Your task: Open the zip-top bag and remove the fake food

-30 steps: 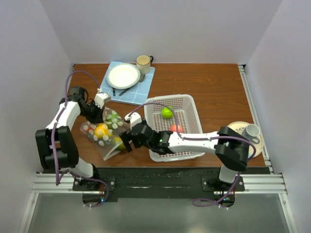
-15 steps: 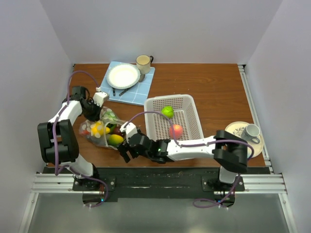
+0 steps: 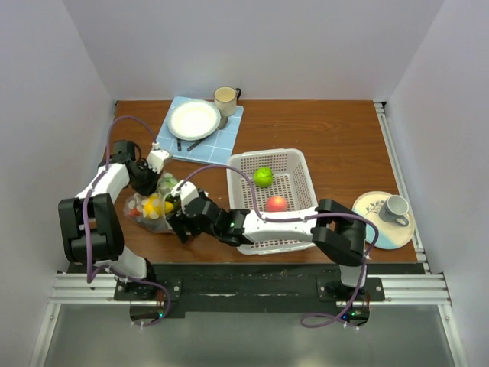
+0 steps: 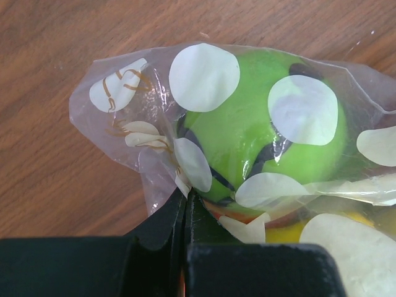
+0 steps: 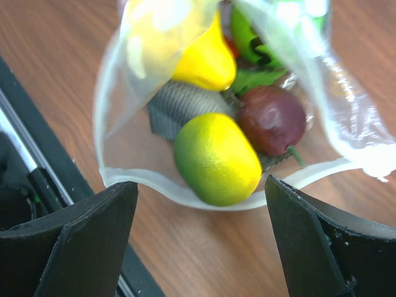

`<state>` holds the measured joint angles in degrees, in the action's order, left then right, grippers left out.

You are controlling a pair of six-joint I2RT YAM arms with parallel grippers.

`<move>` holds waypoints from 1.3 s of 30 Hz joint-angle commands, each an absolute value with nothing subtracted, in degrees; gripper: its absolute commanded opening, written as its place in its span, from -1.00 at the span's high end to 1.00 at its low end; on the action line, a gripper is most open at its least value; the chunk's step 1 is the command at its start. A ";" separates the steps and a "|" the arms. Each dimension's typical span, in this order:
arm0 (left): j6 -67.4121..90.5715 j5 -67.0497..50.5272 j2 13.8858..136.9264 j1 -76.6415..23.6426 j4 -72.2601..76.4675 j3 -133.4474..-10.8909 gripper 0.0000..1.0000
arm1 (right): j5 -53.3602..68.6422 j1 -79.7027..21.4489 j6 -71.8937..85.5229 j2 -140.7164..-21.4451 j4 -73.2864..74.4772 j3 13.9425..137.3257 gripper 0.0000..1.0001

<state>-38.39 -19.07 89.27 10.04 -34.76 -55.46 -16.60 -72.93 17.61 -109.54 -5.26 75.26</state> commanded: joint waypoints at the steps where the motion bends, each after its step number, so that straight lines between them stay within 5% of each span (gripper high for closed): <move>1: -39.64 -19.69 88.94 9.84 -34.98 -54.14 1.00 | -14.68 -71.63 17.58 -109.34 -7.56 77.08 -0.75; 19: -40.78 -19.77 90.70 9.93 -34.02 -53.35 1.00 | -10.02 -70.49 19.60 -96.25 -13.62 66.80 -0.68; 39: -41.05 -21.36 88.07 9.93 -37.09 -55.63 1.00 | -7.47 -68.99 21.53 -111.79 -8.00 79.28 -0.61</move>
<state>-40.12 -19.77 89.32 10.04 -35.42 -54.48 -9.13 -69.19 19.99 -111.15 -7.70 76.95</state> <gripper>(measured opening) 0.018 0.813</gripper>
